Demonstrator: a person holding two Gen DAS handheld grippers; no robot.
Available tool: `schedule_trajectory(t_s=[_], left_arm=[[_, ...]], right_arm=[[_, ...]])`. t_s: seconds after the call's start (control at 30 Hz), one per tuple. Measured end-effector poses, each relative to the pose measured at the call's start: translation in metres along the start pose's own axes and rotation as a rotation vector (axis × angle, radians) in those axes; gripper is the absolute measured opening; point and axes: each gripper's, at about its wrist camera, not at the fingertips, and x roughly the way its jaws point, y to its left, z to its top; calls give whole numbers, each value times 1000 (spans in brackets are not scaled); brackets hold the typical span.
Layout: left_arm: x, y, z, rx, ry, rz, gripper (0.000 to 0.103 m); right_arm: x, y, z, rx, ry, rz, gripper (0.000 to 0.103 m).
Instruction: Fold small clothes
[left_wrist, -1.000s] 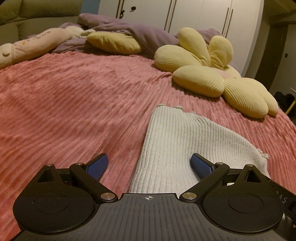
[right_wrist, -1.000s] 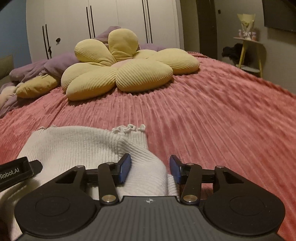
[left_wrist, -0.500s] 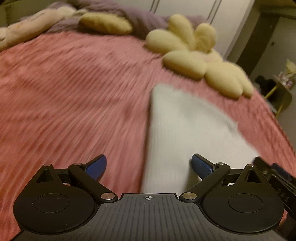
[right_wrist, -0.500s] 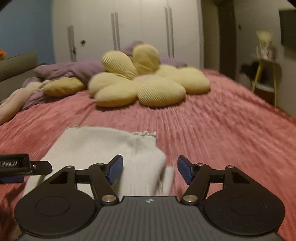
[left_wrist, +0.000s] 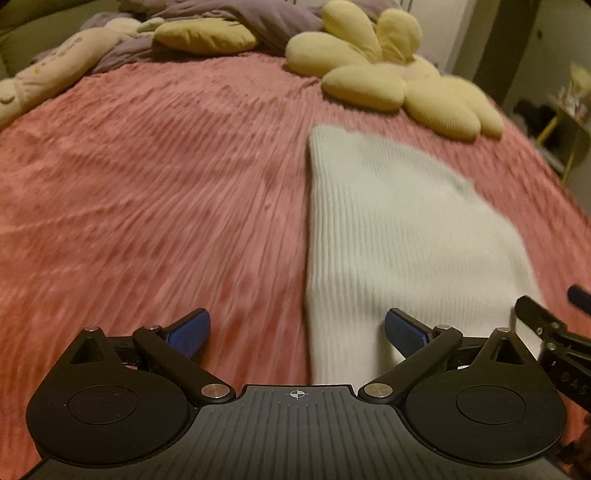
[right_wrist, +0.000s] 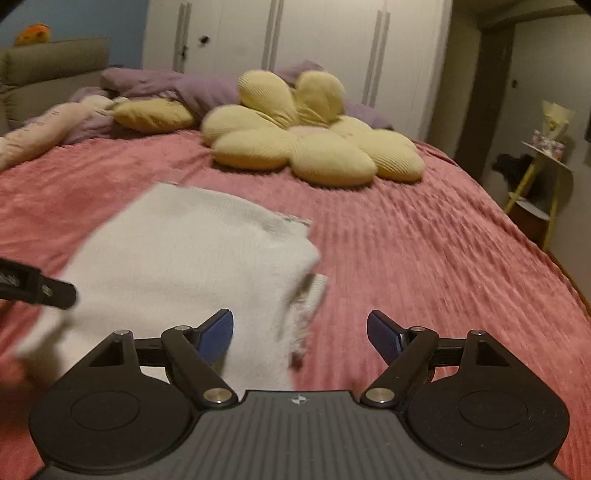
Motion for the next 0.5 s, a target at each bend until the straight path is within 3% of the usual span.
schedule_trajectory(t_s=[0.2, 0.5], left_arm=[[0, 5, -11, 9, 45, 29, 103], [-35, -1, -27, 42, 43, 106, 103]], right_arm=[[-6, 6, -28, -37, 83, -27, 82], [-37, 5, -28, -90, 248, -47, 94]])
